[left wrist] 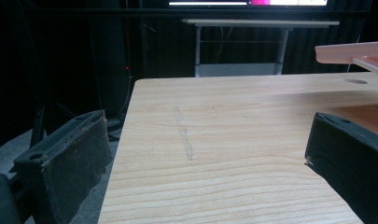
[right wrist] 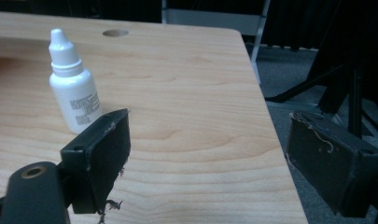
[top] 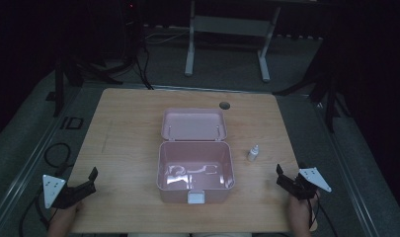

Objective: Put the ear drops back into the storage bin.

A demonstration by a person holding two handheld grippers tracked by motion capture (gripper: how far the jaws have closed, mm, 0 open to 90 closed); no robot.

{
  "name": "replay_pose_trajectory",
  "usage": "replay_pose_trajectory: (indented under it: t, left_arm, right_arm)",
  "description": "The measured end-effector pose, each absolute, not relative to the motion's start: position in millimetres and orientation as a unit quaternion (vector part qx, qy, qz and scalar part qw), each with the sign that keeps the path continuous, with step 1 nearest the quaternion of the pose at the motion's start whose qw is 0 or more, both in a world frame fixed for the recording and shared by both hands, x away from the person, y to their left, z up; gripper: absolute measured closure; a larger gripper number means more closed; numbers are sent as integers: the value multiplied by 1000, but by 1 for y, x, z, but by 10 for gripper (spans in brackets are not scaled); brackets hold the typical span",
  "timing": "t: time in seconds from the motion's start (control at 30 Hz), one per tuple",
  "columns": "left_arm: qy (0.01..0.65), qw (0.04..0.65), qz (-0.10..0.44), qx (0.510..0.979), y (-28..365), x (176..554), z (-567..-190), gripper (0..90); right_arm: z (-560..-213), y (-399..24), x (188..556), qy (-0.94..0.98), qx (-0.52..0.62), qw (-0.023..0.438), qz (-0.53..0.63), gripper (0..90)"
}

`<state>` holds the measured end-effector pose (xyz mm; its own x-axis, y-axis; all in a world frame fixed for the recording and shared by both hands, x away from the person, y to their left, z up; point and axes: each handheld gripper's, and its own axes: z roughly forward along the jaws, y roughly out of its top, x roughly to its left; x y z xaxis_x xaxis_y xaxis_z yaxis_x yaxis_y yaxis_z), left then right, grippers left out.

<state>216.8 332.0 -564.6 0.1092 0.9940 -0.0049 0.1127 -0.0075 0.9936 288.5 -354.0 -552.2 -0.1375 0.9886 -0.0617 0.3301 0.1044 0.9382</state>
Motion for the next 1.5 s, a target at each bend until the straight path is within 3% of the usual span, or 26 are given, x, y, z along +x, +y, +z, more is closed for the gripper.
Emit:
replay_pose_trajectory:
  t: [0.4,0.63,1.07,1.5]
  left_arm:
    - [498,498,443,555,332,217,-565,4]
    - [498,497,440,559,331,217,-565,4]
    - [498,498,437,560,331,217,-565,4]
    - [497,500,432,563,331,217,-565,3]
  right_arm:
    - [-539,-346,297,677,518,351,388,137]
    - [-524,-351,297,704,539,283,366,155]
    - [-518,-348,303,753,549,210,295,172]
    - [-504,-336,308,814,536,129,182,116]
